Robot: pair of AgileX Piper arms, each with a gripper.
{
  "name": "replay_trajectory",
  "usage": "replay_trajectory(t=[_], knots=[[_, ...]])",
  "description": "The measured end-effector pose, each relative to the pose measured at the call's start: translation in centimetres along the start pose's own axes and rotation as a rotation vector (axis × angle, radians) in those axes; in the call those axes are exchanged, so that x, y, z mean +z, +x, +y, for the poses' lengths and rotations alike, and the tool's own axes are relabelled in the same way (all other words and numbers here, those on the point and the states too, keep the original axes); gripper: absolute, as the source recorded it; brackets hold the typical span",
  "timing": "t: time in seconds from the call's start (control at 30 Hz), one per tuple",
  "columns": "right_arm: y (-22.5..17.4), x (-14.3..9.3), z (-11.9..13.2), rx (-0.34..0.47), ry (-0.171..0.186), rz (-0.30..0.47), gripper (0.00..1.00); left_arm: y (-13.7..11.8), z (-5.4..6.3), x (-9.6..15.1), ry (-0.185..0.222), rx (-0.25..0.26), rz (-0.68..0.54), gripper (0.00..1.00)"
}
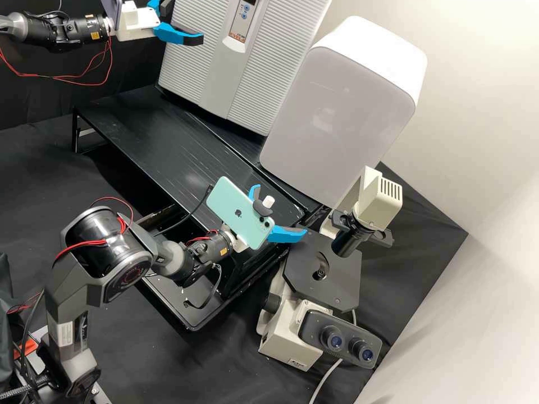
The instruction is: Open the incubator door
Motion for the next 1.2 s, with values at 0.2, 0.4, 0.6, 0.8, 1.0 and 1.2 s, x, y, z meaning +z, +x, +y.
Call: replay_trajectory(t=[0.2, 0.4, 0.6, 0.8, 1.0, 1.2], knots=[[0.0, 0.0, 0.0, 0.0, 0.0, 0.0, 1.0, 0.0, 0.0, 0.0, -0.013, -0.001, -0.001, 1.0], [0.0, 0.0, 0.0, 0.0, 0.0, 0.0, 1.0, 0.1, -0.2, 0.1, -0.05, -0.008, -0.006, 1.0], [0.0, 0.0, 0.0, 0.0, 0.0, 0.0, 1.0, 0.2, -0.6, 0.5, -0.086, -0.012, -0.01, 1.0], [0.0, 0.0, 0.0, 0.0, 0.0, 0.0, 1.0, -0.1, -0.6, 1.1, -0.118, -0.003, -0.003, 0.0], [0.0, 0.0, 0.0, 0.0, 0.0, 0.0, 1.0, -0.2, -0.5, 1.5, -0.122, -0.004, 0.003, 0.0], [0.0, 0.0, 0.0, 0.0, 0.0, 0.0, 1.0, -0.2, -0.6, 1.5, -0.12, -0.005, 0.001, 0.0]])
